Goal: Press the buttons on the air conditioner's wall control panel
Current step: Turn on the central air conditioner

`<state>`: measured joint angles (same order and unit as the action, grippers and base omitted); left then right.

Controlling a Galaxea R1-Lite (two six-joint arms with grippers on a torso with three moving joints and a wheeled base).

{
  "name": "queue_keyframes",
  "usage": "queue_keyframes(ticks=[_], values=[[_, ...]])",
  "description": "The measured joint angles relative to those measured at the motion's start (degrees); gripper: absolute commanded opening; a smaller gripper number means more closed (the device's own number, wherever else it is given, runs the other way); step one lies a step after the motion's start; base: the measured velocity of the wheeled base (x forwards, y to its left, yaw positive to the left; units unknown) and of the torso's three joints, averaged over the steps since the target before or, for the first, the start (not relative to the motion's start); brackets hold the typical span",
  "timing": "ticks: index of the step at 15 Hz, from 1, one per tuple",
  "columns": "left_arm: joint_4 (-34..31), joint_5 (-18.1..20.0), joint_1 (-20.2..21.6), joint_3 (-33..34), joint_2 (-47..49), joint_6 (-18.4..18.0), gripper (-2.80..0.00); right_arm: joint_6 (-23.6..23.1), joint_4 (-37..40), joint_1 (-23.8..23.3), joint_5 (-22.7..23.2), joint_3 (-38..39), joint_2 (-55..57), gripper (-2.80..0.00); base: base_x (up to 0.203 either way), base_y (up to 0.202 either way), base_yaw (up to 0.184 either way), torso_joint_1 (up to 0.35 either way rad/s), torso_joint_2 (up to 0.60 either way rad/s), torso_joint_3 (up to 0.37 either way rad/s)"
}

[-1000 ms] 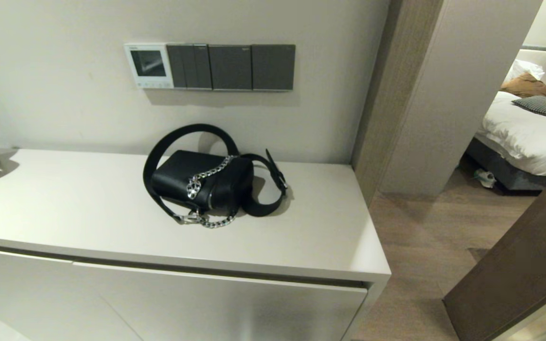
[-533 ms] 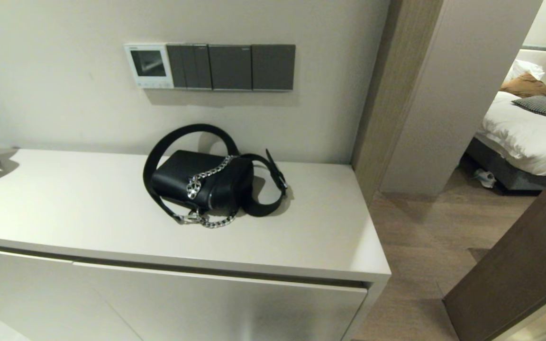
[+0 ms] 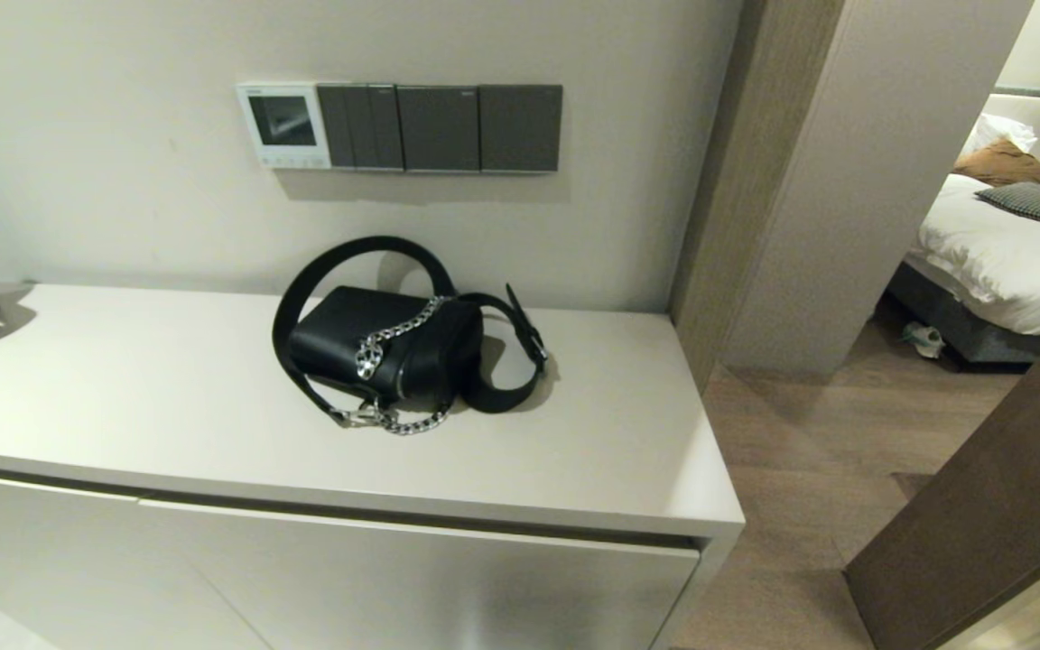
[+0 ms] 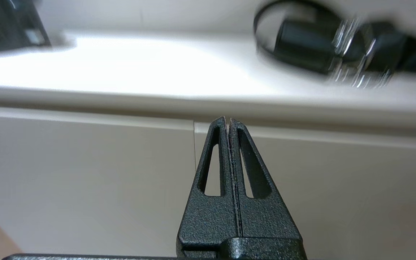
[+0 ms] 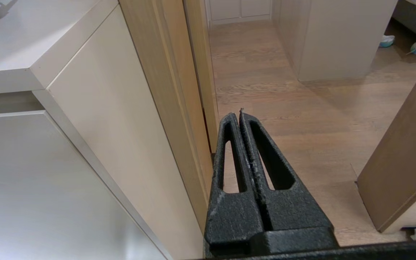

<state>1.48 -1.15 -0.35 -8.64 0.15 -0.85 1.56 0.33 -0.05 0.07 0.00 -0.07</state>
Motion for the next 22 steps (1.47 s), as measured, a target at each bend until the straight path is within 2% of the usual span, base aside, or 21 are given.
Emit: queue_keyframes(ticks=[2,5,9,13,17,22], values=[[-3.14,1.22,0.0,-7.34,1.32,-0.02,-2.8,0.01,0.0,-0.02,0.0,0.0,0.0,-2.8,0.0,0.0,0.0,0.0,0.0,0.0],[-4.35,2.51,-0.41,-18.46,8.13,0.11,-2.8,0.01,0.0,-0.02,0.0,0.0,0.0,-2.8,0.0,0.0,0.0,0.0,0.0,0.0],[-4.53,5.81,-3.69,-32.35,23.3,0.78,-2.8,0.01,0.01,0.0,0.0,0.0,0.0,-2.8,0.0,0.0,0.0,0.0,0.0,0.0],[-3.29,7.72,-4.99,-44.6,41.78,1.27,-2.8,0.01,0.0,-0.02,0.0,0.0,0.0,-2.8,0.0,0.0,0.0,0.0,0.0,0.0],[2.02,9.21,-5.57,-54.42,59.07,1.43,-2.8,0.0,0.02,-0.05,0.0,0.0,0.0,-2.8,0.0,0.0,0.0,0.0,0.0,0.0],[5.88,11.32,-7.77,-62.48,74.29,2.11,-2.8,0.0,0.01,-0.03,0.0,0.0,0.0,-2.8,0.0,0.0,0.0,0.0,0.0,0.0]])
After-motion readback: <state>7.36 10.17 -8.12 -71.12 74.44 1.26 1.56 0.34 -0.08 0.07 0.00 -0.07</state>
